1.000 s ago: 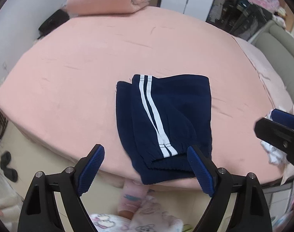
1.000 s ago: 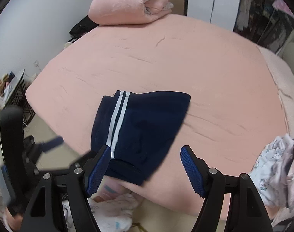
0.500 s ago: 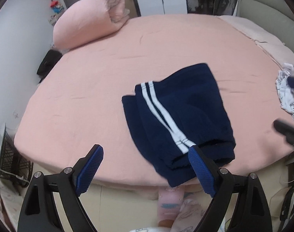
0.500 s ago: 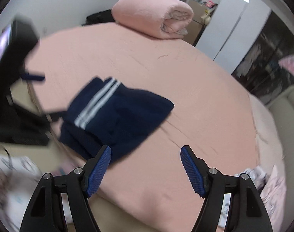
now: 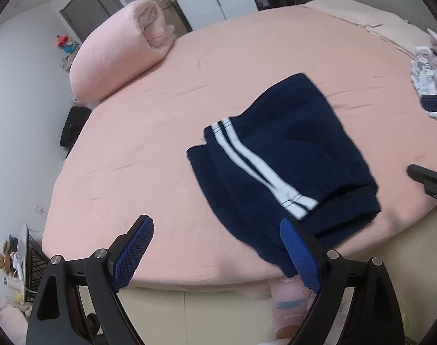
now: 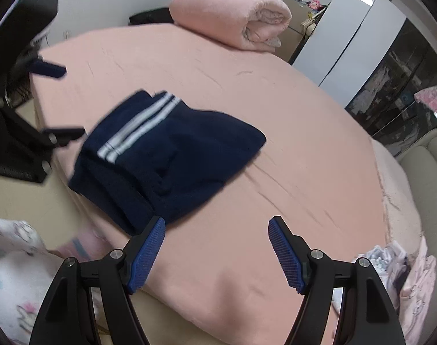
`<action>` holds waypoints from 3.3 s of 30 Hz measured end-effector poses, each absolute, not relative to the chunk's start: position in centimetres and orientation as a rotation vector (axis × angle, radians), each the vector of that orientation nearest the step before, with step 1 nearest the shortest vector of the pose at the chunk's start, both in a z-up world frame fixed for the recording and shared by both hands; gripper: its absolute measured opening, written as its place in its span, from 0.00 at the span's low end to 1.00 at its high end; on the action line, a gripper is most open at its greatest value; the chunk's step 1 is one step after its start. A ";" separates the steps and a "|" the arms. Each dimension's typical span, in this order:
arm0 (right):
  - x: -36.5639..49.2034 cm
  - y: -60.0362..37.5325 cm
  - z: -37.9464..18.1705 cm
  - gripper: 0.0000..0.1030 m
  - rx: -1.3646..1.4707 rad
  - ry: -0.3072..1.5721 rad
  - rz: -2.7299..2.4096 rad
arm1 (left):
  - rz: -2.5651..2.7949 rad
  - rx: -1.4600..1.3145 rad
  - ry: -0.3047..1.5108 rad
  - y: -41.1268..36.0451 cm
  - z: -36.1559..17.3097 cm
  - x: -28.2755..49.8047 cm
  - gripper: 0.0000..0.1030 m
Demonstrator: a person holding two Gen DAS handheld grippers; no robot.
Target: Fold clothes
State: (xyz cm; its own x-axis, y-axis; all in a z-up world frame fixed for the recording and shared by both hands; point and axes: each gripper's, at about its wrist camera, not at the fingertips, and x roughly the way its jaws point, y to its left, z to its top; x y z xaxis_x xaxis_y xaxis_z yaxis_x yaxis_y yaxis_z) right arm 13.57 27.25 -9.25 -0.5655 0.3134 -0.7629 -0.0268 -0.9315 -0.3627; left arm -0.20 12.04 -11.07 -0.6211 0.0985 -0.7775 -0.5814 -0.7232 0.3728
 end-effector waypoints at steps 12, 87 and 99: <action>13.0 23.9 -13.1 0.72 -1.353 -0.878 2.539 | 2.184 -0.932 1.053 12.0 -11.9 1.4 0.88; 10.8 19.3 -18.8 0.29 -1.230 -1.777 2.551 | 1.930 -0.873 1.060 12.9 -14.6 2.6 0.88; 9.2 21.4 -13.9 0.29 -1.173 -1.542 2.697 | 1.920 -0.867 0.944 13.0 -14.7 3.4 0.88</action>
State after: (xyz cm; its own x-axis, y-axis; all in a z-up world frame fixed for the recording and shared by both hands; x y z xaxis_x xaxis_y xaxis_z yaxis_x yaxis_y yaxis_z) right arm 9.18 21.38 -13.86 -0.7364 0.1806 -0.6520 0.4703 -0.5561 -0.6852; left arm 3.40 12.96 -14.67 -0.4369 0.3585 -0.8250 -0.8722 -0.3933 0.2910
